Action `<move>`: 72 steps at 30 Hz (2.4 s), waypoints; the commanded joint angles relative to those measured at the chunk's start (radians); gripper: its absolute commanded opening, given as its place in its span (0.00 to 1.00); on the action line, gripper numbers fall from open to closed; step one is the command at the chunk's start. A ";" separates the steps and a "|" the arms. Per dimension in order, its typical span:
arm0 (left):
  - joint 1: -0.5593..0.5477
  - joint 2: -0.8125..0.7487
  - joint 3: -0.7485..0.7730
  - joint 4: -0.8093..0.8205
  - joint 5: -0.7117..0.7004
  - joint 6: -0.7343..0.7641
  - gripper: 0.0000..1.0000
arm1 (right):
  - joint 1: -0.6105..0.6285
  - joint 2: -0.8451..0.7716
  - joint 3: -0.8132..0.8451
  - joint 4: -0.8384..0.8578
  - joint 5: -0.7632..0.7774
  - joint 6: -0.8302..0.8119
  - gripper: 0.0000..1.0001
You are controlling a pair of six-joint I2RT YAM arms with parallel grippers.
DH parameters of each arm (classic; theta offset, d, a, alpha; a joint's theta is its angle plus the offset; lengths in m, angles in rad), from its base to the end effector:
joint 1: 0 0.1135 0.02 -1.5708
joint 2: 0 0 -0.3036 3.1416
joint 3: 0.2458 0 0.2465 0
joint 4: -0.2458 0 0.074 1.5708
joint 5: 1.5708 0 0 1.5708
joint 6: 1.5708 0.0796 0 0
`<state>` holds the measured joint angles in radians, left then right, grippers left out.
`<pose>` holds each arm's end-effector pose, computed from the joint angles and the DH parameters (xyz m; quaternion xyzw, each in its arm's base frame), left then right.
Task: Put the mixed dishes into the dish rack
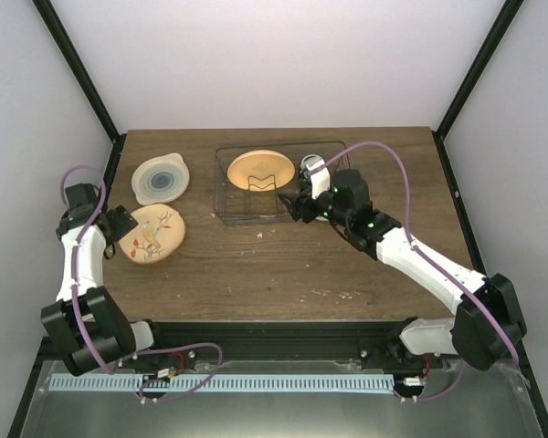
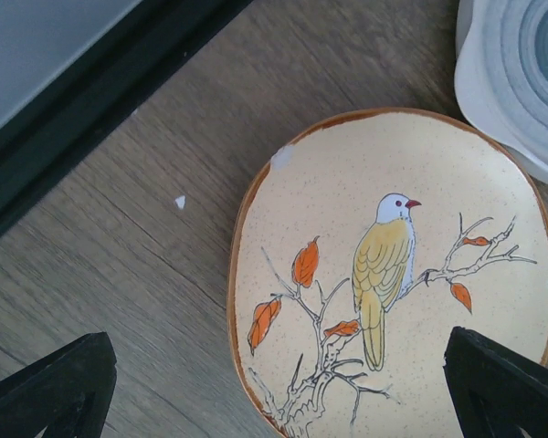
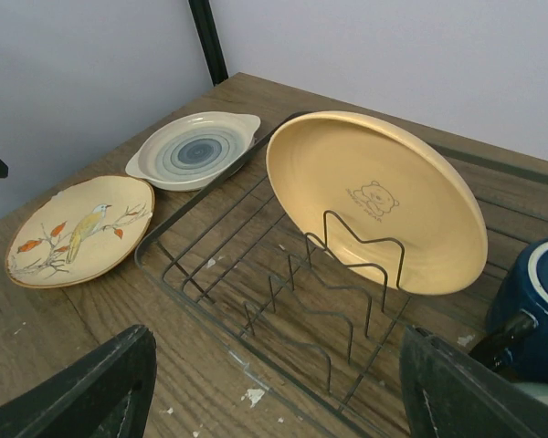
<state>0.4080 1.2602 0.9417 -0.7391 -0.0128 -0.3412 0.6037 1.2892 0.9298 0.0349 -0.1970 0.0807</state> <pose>0.2277 0.0995 0.2509 -0.3554 0.8996 0.0147 0.2534 0.2584 0.1971 0.3287 -0.2644 0.7658 0.2701 0.5203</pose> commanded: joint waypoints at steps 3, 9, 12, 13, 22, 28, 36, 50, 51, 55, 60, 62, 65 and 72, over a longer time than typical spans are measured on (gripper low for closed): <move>0.131 0.017 -0.046 0.054 0.247 -0.061 0.99 | 0.009 -0.085 -0.037 -0.047 -0.017 0.060 0.74; 0.203 0.069 -0.089 0.105 0.291 -0.071 0.98 | 0.010 -0.115 -0.083 -0.036 -0.025 0.044 0.75; 0.212 0.103 -0.093 0.106 0.260 -0.063 0.98 | 0.010 -0.121 -0.092 -0.038 -0.025 0.035 0.75; 0.212 0.112 -0.094 0.106 0.243 -0.062 0.97 | 0.010 -0.123 -0.093 -0.038 -0.024 0.033 0.75; 0.216 0.216 -0.103 0.152 0.243 -0.062 0.98 | 0.009 -0.103 -0.077 -0.050 -0.029 0.040 0.77; 0.220 0.303 -0.121 0.190 0.364 -0.074 0.96 | 0.010 -0.112 -0.054 -0.075 -0.027 0.054 0.78; 0.220 0.403 -0.142 0.248 0.510 -0.087 0.91 | 0.010 -0.147 -0.045 -0.097 -0.018 0.072 0.78; 0.221 0.499 -0.144 0.280 0.618 -0.077 0.12 | 0.011 -0.170 -0.066 -0.108 -0.017 0.072 0.78; 0.222 0.501 -0.145 0.280 0.617 -0.076 0.04 | 0.011 -0.170 -0.067 -0.107 -0.019 0.071 0.78; 0.221 0.506 -0.159 0.285 0.622 -0.074 0.00 | 0.013 -0.167 -0.072 -0.103 -0.022 0.061 0.78; 0.221 0.495 -0.186 0.303 0.659 -0.074 0.00 | 0.013 -0.165 -0.085 -0.089 -0.028 0.060 0.78; 0.221 0.478 -0.194 0.298 0.672 -0.063 0.00 | 0.013 -0.164 -0.096 -0.080 -0.038 0.058 0.78; 0.222 0.437 -0.212 0.283 0.685 -0.048 0.00 | 0.013 -0.155 -0.111 -0.066 -0.062 0.052 0.78; 0.221 0.263 -0.302 0.227 0.692 -0.043 0.00 | 0.022 -0.115 -0.127 -0.048 -0.103 0.039 0.78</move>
<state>0.6296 1.5986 0.6952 -0.3668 0.7464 -0.3847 0.6075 1.1515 0.8082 -0.0406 -0.2653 0.1352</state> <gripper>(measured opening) 0.048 0.782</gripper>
